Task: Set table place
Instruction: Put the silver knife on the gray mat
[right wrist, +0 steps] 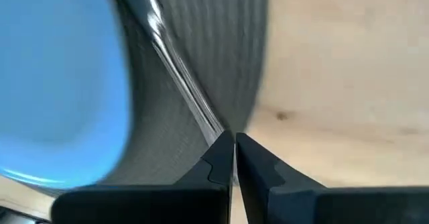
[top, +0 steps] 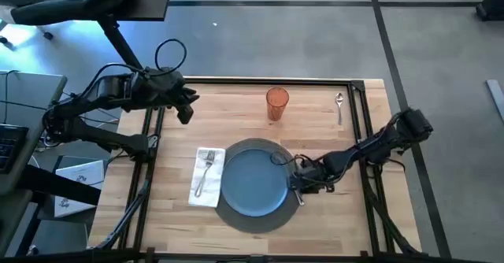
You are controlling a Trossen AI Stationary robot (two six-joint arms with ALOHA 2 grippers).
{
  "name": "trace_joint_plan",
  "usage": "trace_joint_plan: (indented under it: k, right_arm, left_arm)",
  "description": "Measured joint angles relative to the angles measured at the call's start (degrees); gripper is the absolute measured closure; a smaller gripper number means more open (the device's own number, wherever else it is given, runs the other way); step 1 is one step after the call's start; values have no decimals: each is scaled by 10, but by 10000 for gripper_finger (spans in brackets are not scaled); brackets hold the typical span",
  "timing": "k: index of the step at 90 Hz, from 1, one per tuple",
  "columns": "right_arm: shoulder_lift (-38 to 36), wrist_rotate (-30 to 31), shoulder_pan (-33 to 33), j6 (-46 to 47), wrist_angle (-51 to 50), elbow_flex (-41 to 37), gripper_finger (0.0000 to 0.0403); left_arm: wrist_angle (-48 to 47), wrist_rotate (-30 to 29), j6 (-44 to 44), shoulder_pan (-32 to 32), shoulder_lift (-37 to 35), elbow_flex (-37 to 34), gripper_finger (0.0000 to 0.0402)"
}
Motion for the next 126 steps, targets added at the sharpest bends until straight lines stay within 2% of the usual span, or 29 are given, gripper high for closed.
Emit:
trace_joint_plan:
  k: [30,43,51,62,73,90,101,115,126]
  right_arm:
    - [27,-20,41,-9,105,0,403]
    - [15,-16,41,-24,95,0,403]
    - [-5,9,41,-24,75,0,403]
    - [-34,63,28,-1,8,0,403]
    - [-32,67,2,8,-48,-2,403]
    - [-2,64,-35,-51,-8,-2,403]
    - [18,54,-51,-56,2,-2,403]
    - [19,51,-59,-85,44,0,403]
    - [16,45,-59,-80,38,0,403]
  left_arm:
    - [1,0,1,0,0,0,326]
    - [0,0,7,0,0,0,326]
    - [1,3,10,0,0,0,326]
    - [1,4,10,0,0,0,326]
    - [1,4,10,0,0,0,326]
    - [1,5,10,0,0,0,326]
    - [1,6,10,0,0,0,326]
    - [1,6,10,0,0,0,326]
    - [1,6,10,0,0,0,326]
